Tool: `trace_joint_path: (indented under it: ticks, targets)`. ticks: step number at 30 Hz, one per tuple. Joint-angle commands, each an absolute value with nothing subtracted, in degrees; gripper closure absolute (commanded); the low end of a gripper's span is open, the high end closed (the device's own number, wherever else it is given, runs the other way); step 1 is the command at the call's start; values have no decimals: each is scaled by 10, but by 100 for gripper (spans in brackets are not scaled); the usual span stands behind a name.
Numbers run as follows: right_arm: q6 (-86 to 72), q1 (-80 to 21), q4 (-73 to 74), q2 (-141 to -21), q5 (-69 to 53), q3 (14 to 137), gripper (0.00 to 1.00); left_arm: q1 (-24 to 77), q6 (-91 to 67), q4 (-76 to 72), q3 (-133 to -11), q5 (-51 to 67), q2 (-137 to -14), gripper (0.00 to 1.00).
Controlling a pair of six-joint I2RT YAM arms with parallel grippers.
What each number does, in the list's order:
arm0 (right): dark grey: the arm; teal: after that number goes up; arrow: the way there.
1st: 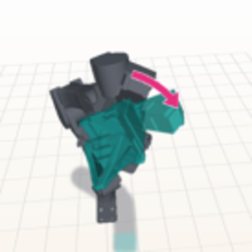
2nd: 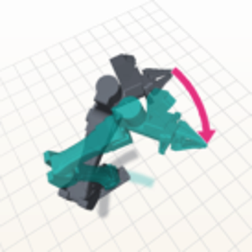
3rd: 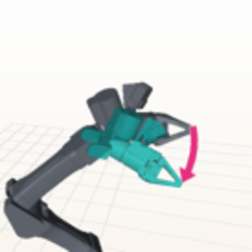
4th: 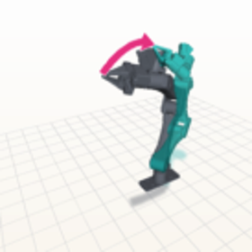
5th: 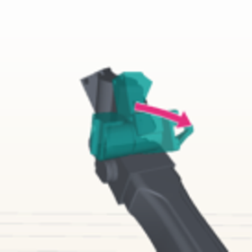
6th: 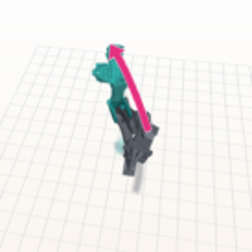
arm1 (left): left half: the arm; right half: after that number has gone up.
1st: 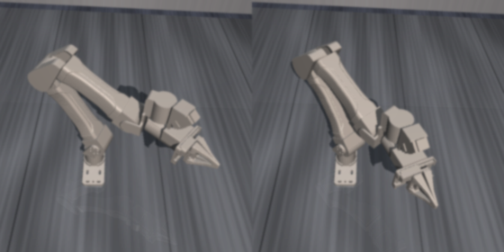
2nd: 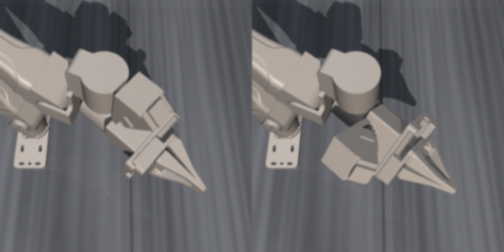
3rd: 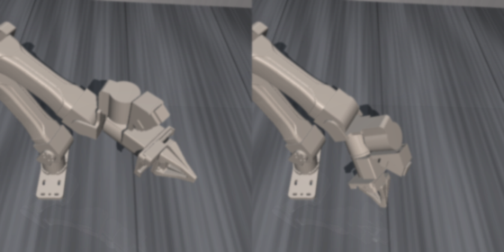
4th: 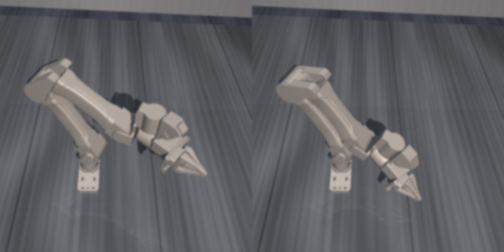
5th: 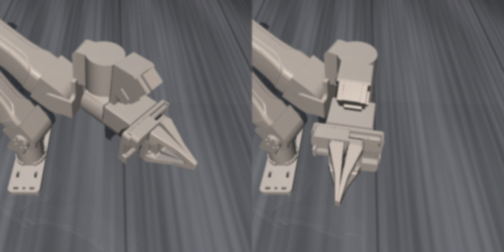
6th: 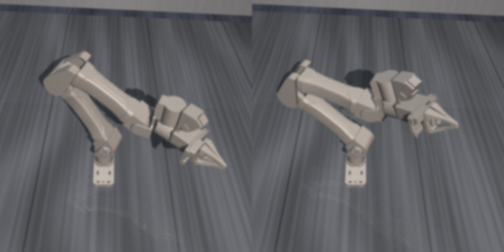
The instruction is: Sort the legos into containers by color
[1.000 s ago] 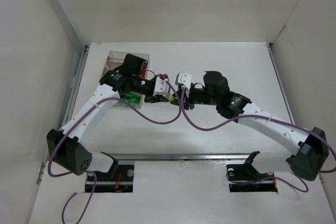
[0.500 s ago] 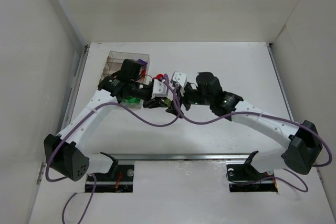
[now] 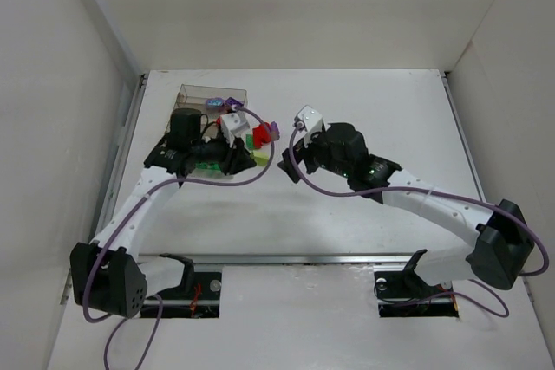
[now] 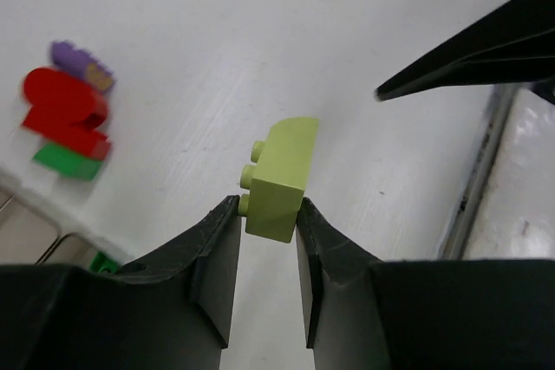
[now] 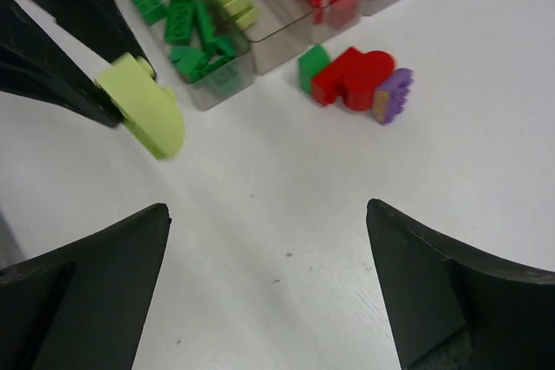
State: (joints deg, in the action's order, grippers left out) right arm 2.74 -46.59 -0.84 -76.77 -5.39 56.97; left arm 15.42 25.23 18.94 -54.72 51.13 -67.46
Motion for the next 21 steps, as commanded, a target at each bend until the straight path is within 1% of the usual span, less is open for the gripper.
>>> trace_joint_path:
  ticks: [1,2,4,8,11,17,21]
  targets:
    - [-14,-467,-67,-751,65,576,0,107,130,95,-538,461,-650,100]
    - [-14,-467,-67,-751,96,576,0,97,117,78,-538,449,-650,100]
    - [-19,-467,-67,-764,119,581,0,65,88,65,-538,428,-650,100]
    - [-19,-467,-67,-778,138,592,0,12,66,33,-538,380,-673,100]
    - [-19,-467,-67,-791,149,598,0,-18,61,21,-538,367,-706,100]
    - [-19,-454,-67,-814,146,615,0,-47,122,39,-566,323,-792,100]
    - [-19,-425,-67,-840,120,641,0,-61,146,9,-584,301,-840,100]
